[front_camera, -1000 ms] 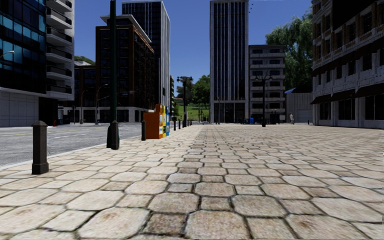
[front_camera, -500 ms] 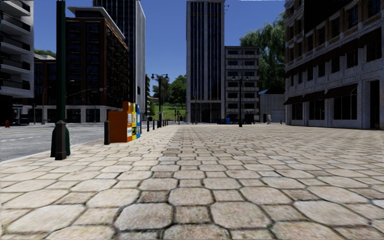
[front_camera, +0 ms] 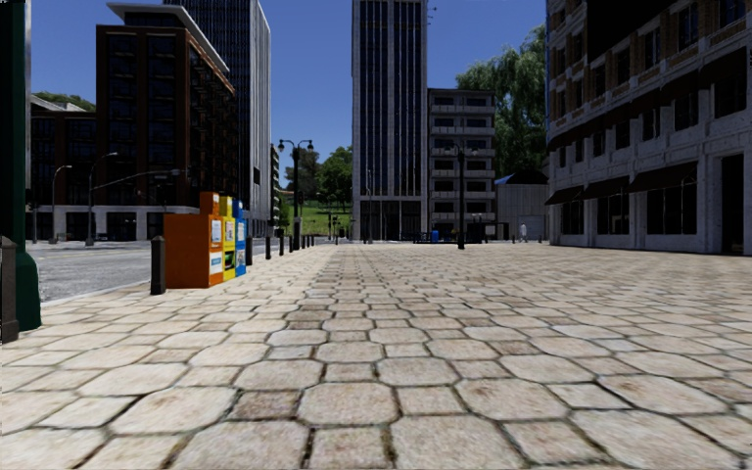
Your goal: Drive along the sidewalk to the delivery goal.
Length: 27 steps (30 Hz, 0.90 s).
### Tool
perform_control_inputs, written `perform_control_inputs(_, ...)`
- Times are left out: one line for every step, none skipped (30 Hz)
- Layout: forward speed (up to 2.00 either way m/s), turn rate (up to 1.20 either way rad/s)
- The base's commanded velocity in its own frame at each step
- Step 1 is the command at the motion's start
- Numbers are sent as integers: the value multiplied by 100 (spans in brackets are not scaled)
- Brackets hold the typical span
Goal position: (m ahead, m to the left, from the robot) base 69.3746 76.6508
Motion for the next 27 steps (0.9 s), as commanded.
perform_control_inputs(200,0)
perform_control_inputs(200,0)
perform_control_inputs(200,0)
perform_control_inputs(200,0)
perform_control_inputs(200,11)
perform_control_inputs(200,21)
perform_control_inputs(200,21)
perform_control_inputs(200,24)
perform_control_inputs(200,24)
perform_control_inputs(200,24)
perform_control_inputs(200,24)
perform_control_inputs(200,24)
perform_control_inputs(200,24)
perform_control_inputs(200,24)
perform_control_inputs(200,24)
perform_control_inputs(200,14)
perform_control_inputs(200,14)
perform_control_inputs(200,2)
perform_control_inputs(200,0)
perform_control_inputs(200,0)
perform_control_inputs(200,0)
perform_control_inputs(200,0)
perform_control_inputs(200,0)
perform_control_inputs(200,0)
perform_control_inputs(200,0)
perform_control_inputs(200,0)
perform_control_inputs(200,0)
